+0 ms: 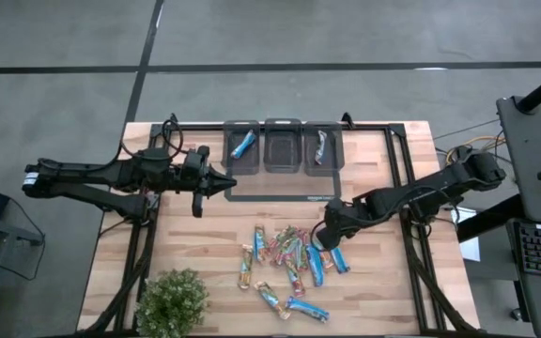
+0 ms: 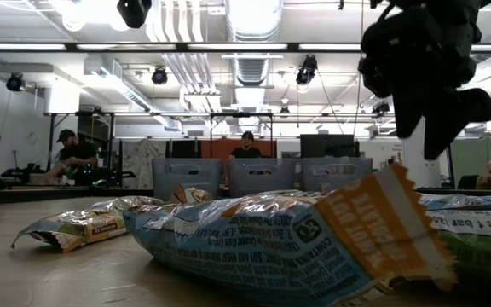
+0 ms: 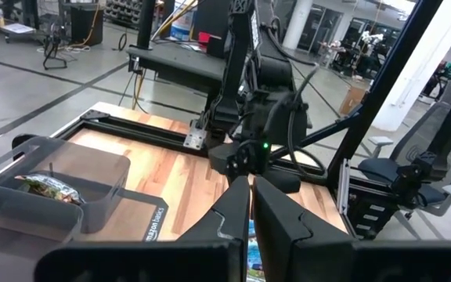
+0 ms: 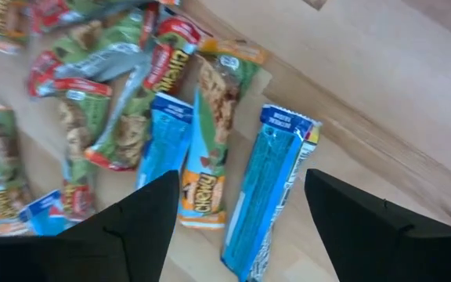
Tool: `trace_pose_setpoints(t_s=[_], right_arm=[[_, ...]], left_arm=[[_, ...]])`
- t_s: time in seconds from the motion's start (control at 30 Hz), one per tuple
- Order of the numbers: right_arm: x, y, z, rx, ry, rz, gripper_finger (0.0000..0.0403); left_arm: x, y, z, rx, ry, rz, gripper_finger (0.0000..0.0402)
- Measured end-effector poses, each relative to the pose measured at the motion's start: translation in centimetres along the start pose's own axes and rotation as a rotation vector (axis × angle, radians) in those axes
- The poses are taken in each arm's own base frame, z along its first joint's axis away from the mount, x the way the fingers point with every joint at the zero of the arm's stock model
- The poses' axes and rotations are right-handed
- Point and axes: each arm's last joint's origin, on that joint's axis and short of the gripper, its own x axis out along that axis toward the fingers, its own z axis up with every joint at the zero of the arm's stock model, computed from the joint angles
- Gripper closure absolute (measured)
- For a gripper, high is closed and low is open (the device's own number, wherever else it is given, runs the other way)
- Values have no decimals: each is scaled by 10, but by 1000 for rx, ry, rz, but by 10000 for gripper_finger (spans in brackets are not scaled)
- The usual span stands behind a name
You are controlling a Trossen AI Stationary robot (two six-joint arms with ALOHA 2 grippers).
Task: Pick and place Granola Bars by type
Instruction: Put the blue granola bar into the center black bin
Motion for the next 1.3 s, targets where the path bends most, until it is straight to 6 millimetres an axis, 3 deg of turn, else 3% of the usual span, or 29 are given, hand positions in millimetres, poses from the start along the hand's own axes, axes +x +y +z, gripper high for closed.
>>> trace_pose_setpoints(t_s=[0.6, 1.3], right_arm=[[32, -1, 0, 70, 58, -115, 149], [39, -4, -1, 136, 51, -168, 154]], left_arm=[[0, 0, 0, -5, 2, 0, 399], [0, 1, -1, -2, 7, 20, 399]])
